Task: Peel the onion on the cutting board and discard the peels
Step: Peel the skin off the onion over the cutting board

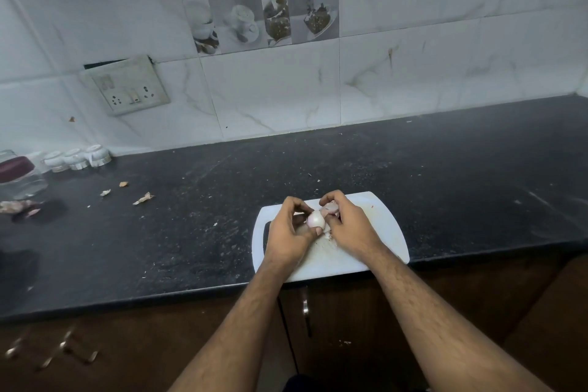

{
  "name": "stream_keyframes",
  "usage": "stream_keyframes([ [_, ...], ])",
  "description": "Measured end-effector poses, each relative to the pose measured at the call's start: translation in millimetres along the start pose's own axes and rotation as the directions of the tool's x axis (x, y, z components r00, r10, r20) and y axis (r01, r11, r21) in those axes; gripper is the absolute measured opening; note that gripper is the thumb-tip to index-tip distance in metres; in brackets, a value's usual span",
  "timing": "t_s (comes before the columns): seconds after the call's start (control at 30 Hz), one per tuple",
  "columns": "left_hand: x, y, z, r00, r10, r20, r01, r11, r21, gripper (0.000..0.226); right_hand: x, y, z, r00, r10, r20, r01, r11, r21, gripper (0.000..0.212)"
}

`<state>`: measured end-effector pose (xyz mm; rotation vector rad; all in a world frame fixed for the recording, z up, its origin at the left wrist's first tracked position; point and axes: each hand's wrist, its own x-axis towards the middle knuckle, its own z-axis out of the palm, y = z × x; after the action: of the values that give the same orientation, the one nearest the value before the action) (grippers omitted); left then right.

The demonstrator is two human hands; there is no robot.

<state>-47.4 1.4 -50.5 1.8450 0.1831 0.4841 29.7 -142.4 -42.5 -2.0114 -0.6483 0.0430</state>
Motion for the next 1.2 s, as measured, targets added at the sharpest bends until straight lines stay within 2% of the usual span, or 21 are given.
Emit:
stream_keyframes([
  [0.1,0,-1,0,1.000,-0.005,-0.005,0.005,0.999,-0.054,0.050,0,-1,0,0.999,-0.003,-0.042,0.004,1.000,0.019,0.011],
  [0.2,1,-1,1,1.000,-0.012,-0.015,0.011,0.998,-0.065,0.053,-2,-2,0,0.999,-0.001,-0.033,0.003,0.998,0.064,0.009],
  [0.3,2,0,4,0.997,-0.036,-0.069,0.038,0.999,0.020,0.059,-3,-4,0,1.000,0.007,-0.006,-0.006,0.997,0.082,0.019],
  [0.37,2,1,7,0.994,-0.047,-0.103,0.060,0.990,0.129,0.051,-3,-4,0,1.000,0.010,0.001,-0.010,0.997,0.079,0.029],
  [0.43,2,1,8,0.994,-0.072,-0.078,0.082,0.987,0.139,0.038,-4,-5,0,1.000,0.022,0.008,-0.023,0.997,0.075,0.036],
  [0.5,1,2,6,0.996,-0.087,-0.027,0.088,0.993,0.073,0.030,-4,-5,-1,1.000,0.029,0.013,-0.030,0.997,0.077,0.035],
  [0.67,1,1,3,0.997,-0.079,0.020,0.078,0.996,0.032,0.029,-3,-3,0,0.998,0.060,-0.011,-0.059,0.994,0.092,0.029],
  [0.97,6,-4,4,0.998,-0.052,0.043,0.041,0.976,0.216,0.031,-1,1,-1,0.993,0.046,-0.105,-0.041,0.998,0.050,0.040],
  [1.03,7,-6,4,0.998,-0.054,0.030,0.046,0.974,0.220,0.031,0,1,0,0.997,0.021,-0.071,-0.018,0.999,0.043,0.036],
  [1.13,8,-7,5,0.999,-0.039,-0.022,0.043,0.976,0.211,0.025,1,1,4,0.999,-0.001,0.041,-0.002,0.998,0.064,0.019],
  [1.2,9,-8,5,0.997,-0.041,-0.067,0.052,0.983,0.176,0.023,2,1,6,0.996,-0.001,0.084,-0.002,0.999,0.039,0.028],
])
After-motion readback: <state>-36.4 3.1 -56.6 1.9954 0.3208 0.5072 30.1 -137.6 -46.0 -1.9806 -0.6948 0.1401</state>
